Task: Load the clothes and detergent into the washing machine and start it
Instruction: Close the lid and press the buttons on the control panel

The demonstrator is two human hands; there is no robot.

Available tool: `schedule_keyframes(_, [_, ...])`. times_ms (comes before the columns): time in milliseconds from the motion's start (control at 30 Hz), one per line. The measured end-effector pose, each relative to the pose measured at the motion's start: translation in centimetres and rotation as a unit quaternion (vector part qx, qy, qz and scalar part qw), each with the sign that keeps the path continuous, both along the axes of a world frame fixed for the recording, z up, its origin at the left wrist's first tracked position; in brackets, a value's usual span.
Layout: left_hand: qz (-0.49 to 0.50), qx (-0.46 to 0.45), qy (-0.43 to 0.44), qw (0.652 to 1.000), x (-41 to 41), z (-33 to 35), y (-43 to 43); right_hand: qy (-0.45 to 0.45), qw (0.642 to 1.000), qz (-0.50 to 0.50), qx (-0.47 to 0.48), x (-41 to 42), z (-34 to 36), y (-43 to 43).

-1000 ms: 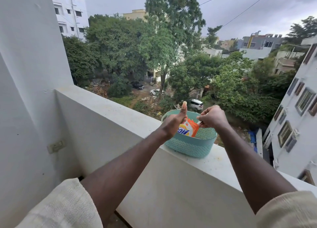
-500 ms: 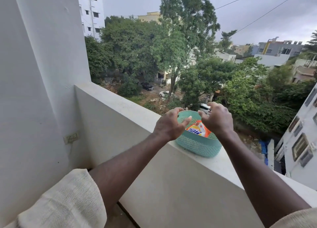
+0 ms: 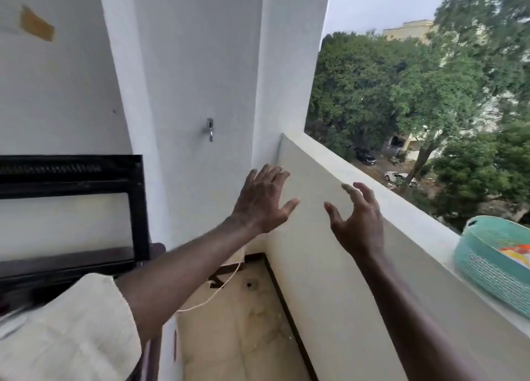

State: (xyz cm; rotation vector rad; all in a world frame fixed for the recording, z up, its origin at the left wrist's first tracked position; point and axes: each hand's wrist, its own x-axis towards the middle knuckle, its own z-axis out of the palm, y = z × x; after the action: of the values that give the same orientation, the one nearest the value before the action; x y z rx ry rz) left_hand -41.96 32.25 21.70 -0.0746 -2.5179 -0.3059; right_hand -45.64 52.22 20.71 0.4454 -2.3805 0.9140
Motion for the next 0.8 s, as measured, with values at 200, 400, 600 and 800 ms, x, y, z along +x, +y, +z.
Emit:
schedule_keyframes(200, [0.106, 0.002, -0.015, 0.994, 10.3, -1.5, -14.9, -0.016, 0.993, 0.116, 0.021, 6.7, -1.1, -15.7])
schedule_keyframes(400, [0.173, -0.002, -0.045, 0.984, 21.9, -3.8, -27.8, -0.03, 0.979, 0.199, 0.011, 16.2, -2.3, -30.1])
schedule_keyframes(600, [0.201, -0.008, -0.065, 0.977, 28.1, -4.6, -36.5, -0.043, 0.975, 0.215, 0.02, 22.4, -2.7, -39.2])
schedule_keyframes(800, [0.21, 0.01, -0.054, 0.976, 28.3, -4.5, -40.4, -0.041, 0.976, 0.209, 0.042, 22.6, -1.7, -44.0])
